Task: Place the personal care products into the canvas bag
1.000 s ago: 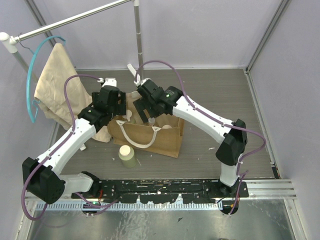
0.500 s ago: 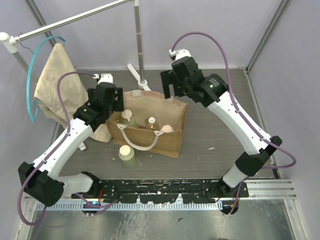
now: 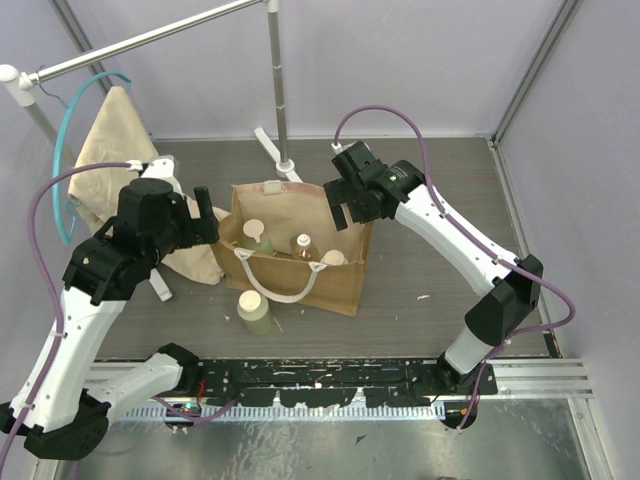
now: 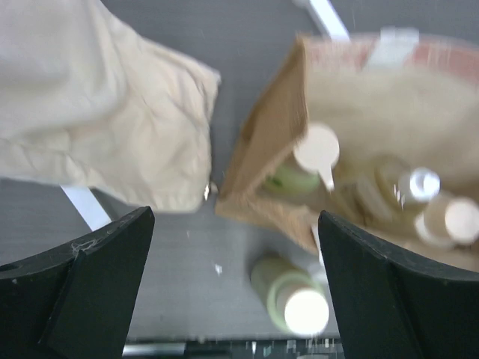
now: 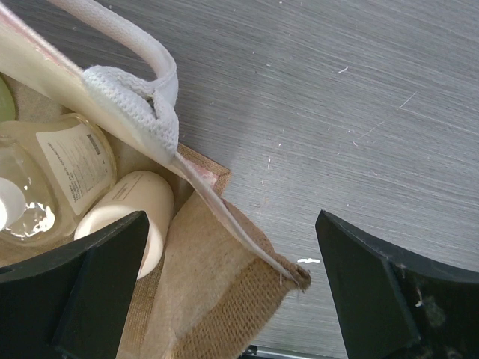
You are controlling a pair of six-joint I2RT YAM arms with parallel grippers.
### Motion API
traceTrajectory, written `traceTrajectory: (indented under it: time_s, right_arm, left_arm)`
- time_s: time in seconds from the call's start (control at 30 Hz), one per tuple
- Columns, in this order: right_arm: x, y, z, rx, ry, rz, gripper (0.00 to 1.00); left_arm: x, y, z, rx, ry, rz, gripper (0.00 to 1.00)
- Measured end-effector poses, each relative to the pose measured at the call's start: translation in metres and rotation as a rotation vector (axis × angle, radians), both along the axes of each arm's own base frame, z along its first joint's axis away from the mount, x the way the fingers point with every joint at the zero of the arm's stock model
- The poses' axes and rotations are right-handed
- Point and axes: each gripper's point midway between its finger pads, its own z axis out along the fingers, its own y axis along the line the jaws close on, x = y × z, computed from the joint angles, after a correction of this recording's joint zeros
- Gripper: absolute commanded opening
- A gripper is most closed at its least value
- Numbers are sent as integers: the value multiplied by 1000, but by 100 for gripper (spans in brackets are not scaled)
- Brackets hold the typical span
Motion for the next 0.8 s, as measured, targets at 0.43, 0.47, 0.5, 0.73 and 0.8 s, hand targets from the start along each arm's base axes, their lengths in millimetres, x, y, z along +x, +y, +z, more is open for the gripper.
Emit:
traceTrajectory:
  time_s: [0.43, 0.47, 0.5, 0.73, 0.8]
  right_arm:
    - [22, -4, -20, -58, 47, -27, 100]
    - [24, -4, -18, -56, 44, -30, 100]
    - [25, -5, -17, -55, 40, -33, 100]
    - [27, -8, -15, -57, 34, -40, 100]
    - [27, -8, -15, -59, 34, -39, 100]
  left_arm:
    - [-115, -61, -123, -19, 643, -419, 98]
    - [-120, -64, -125, -23, 660, -439, 98]
    - [-124, -66, -127, -25, 674, -453, 98]
    - [-130, -65, -167, 12, 726, -441, 98]
    - [-124, -66, -175, 16, 708, -422, 98]
